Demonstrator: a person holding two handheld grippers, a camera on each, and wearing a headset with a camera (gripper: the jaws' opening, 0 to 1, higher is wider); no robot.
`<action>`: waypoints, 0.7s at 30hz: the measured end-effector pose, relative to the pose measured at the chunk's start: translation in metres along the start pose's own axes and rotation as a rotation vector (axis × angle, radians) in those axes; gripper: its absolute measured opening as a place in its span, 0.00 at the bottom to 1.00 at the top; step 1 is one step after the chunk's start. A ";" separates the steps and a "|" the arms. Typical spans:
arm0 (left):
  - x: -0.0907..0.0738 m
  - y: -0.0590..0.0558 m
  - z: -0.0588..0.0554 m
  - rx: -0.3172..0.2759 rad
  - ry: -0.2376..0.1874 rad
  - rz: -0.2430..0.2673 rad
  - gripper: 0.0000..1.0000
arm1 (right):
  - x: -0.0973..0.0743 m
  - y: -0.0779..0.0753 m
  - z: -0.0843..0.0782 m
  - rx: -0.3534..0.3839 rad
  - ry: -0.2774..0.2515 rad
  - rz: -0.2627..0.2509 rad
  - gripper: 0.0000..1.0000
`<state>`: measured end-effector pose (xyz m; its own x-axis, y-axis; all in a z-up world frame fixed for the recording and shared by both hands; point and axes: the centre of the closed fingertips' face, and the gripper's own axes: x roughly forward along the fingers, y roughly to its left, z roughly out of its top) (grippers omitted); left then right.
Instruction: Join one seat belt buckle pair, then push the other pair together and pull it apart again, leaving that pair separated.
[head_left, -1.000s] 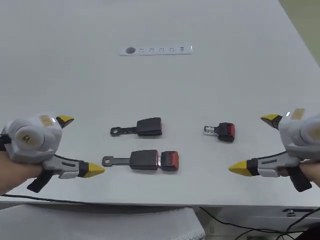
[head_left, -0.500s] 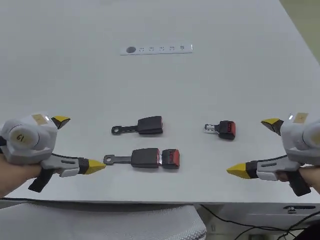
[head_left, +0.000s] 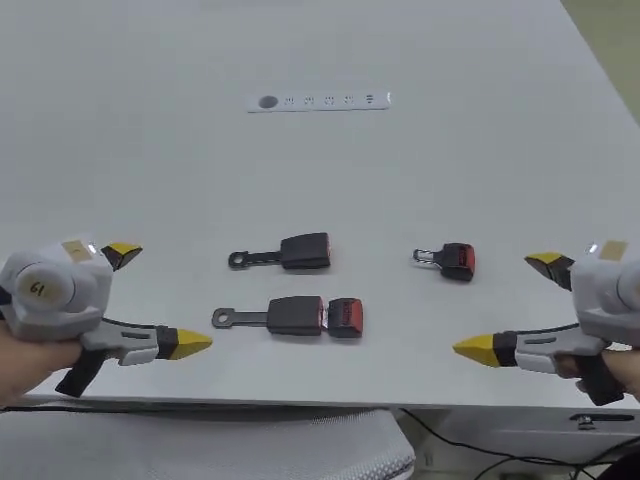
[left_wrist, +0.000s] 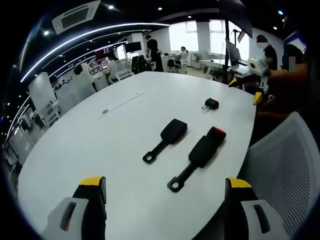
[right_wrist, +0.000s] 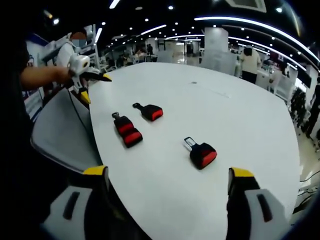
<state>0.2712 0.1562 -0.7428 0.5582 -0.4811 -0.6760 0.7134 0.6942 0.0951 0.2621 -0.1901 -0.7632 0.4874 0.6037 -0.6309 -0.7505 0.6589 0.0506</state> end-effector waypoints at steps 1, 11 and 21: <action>-0.001 0.000 0.000 -0.001 -0.001 0.002 1.00 | -0.001 0.000 0.000 -0.001 -0.003 -0.001 1.00; -0.005 -0.006 -0.002 -0.007 -0.009 0.007 1.00 | -0.008 0.003 0.003 0.003 -0.025 -0.022 1.00; -0.008 -0.008 -0.001 -0.008 -0.018 0.008 1.00 | -0.011 0.009 0.003 -0.048 -0.029 -0.037 1.00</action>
<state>0.2606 0.1545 -0.7391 0.5718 -0.4849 -0.6617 0.7055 0.7023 0.0950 0.2516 -0.1896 -0.7529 0.5277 0.5925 -0.6087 -0.7520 0.6591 -0.0102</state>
